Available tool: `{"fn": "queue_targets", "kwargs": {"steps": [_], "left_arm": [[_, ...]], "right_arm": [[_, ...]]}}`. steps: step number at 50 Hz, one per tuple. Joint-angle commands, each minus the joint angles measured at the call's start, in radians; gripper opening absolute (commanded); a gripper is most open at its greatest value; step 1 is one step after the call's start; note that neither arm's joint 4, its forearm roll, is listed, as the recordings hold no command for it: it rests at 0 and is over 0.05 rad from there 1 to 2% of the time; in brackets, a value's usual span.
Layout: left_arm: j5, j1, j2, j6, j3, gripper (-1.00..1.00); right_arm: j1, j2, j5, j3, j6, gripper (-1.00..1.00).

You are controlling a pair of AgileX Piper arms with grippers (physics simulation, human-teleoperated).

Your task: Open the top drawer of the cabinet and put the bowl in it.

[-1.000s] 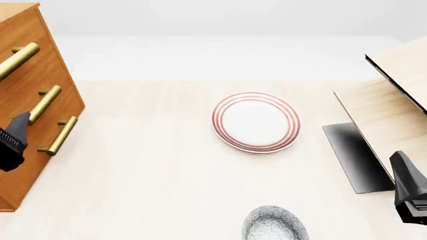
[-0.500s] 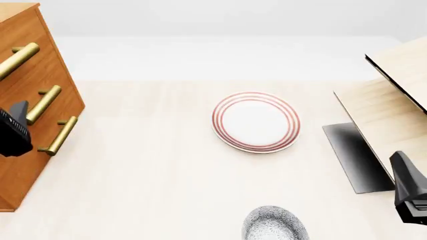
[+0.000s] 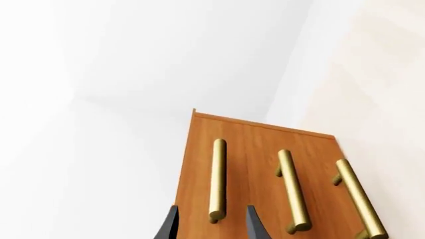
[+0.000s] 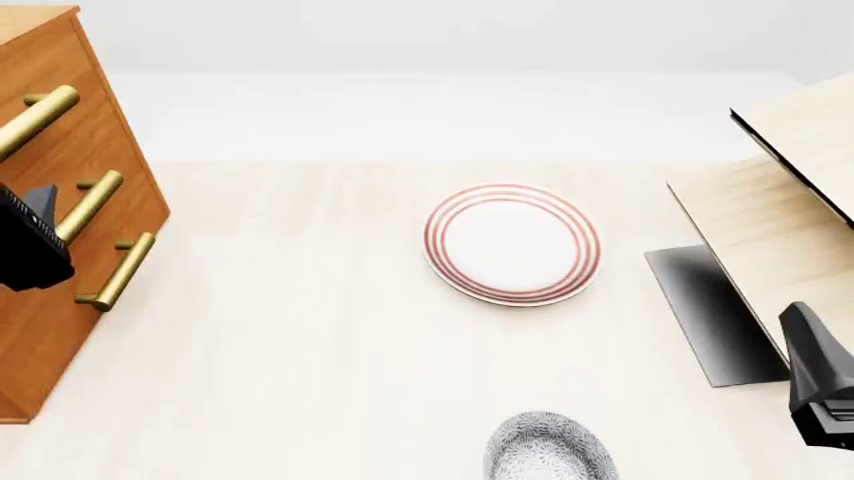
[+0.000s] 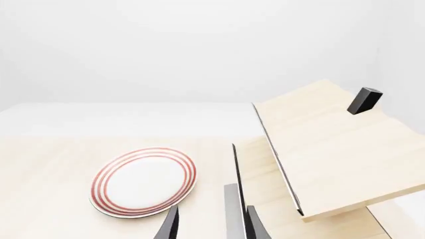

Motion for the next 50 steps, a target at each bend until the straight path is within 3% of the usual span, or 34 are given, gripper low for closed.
{"fn": "queue_targets", "kwargs": {"steps": [1,21,50], "left_arm": [[-0.033,0.002,0.068,0.01,-0.039,1.0],[-0.054,0.036,0.152,-0.03,-0.095,1.0],[-0.17,0.072,0.272,-0.044,-0.074,1.0]], "right_arm": [[0.0,0.0,-0.001,0.001,0.0,1.0],[0.0,0.0,-0.001,0.001,0.0,1.0],[0.0,0.0,-0.001,0.001,0.0,1.0]]}}
